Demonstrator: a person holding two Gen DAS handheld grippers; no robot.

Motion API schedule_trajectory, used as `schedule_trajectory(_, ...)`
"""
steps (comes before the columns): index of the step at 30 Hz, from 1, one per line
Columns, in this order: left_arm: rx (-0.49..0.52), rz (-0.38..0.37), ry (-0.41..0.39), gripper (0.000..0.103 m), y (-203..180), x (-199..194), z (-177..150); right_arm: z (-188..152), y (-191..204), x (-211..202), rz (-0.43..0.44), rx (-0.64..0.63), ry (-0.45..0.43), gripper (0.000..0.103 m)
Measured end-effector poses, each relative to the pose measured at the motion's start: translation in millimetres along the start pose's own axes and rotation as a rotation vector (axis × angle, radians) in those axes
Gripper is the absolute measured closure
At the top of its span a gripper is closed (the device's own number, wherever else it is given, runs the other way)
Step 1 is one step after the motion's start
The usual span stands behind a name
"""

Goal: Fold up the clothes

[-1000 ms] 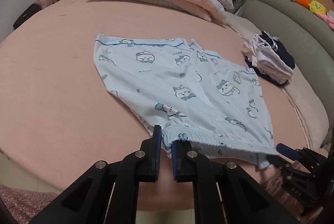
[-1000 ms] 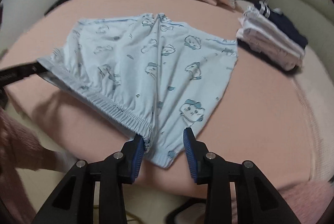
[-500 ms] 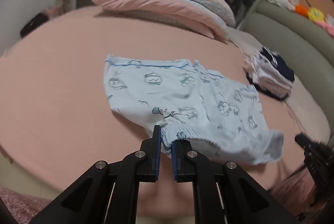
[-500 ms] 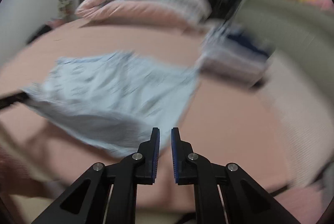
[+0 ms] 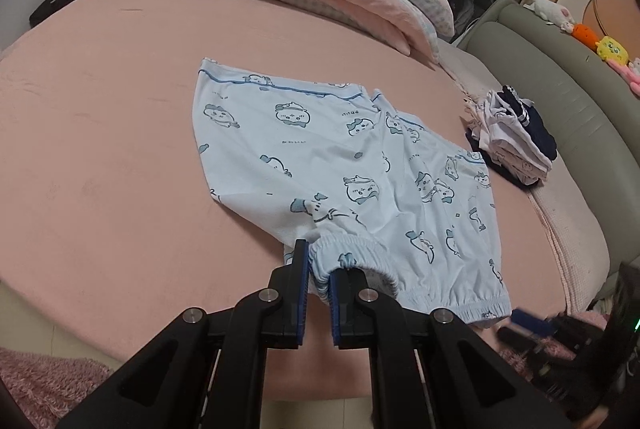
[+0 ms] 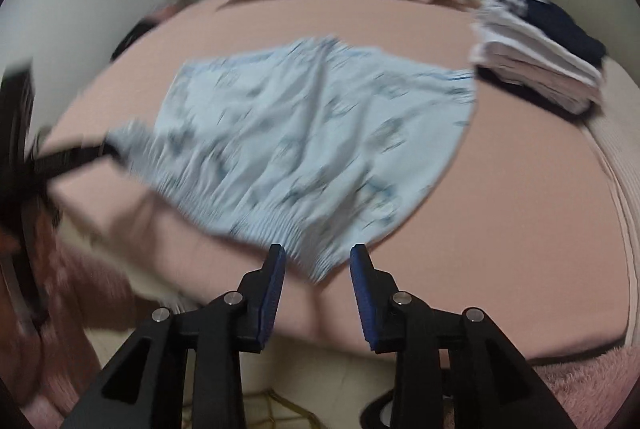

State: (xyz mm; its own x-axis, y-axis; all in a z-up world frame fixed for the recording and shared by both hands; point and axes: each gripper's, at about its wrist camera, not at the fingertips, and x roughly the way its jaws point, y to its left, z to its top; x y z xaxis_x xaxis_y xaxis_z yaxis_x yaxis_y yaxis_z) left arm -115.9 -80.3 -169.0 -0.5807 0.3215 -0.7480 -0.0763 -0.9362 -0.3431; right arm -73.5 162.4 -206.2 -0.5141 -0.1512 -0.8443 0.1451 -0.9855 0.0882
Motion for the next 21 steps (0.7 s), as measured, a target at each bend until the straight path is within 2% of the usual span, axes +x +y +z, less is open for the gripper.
schedule_trajectory(5,0.015,0.007,0.019,0.096,-2,4,-5,-4,23,10,-0.076,-0.096,0.030,0.070)
schedule_trajectory(8,0.020,0.046,0.027,0.096,-3,8,-7,9,16,9,-0.201,-0.060,-0.038,0.072)
schedule_trajectory(10,0.021,0.064,0.017,0.096,-4,6,-8,21,4,5,-0.322,-0.026,-0.070,0.086)
schedule_trajectory(11,0.036,0.061,0.005,0.096,-8,2,-9,25,-3,-3,-0.349,0.001,-0.099,0.089)
schedule_trajectory(14,0.095,0.076,-0.026,0.096,-23,-7,-12,29,-15,-32,-0.364,0.052,-0.190,0.090)
schedule_trajectory(16,0.117,0.087,0.022,0.096,-26,0,-16,25,-12,-44,-0.397,0.038,-0.234,0.090)
schedule_trajectory(17,0.097,0.077,0.084,0.096,-21,11,-19,21,-10,-46,-0.433,0.024,-0.240,0.090)
schedule_trajectory(18,0.074,0.065,0.142,0.096,-16,22,-22,18,-12,-38,-0.452,0.016,-0.207,0.090)
schedule_trajectory(19,0.034,0.048,0.181,0.096,-8,28,-26,16,-17,-21,-0.452,0.014,-0.131,0.090)
schedule_trajectory(21,-0.039,0.014,0.250,0.096,7,40,-32,11,-28,3,-0.404,0.039,0.006,0.090)
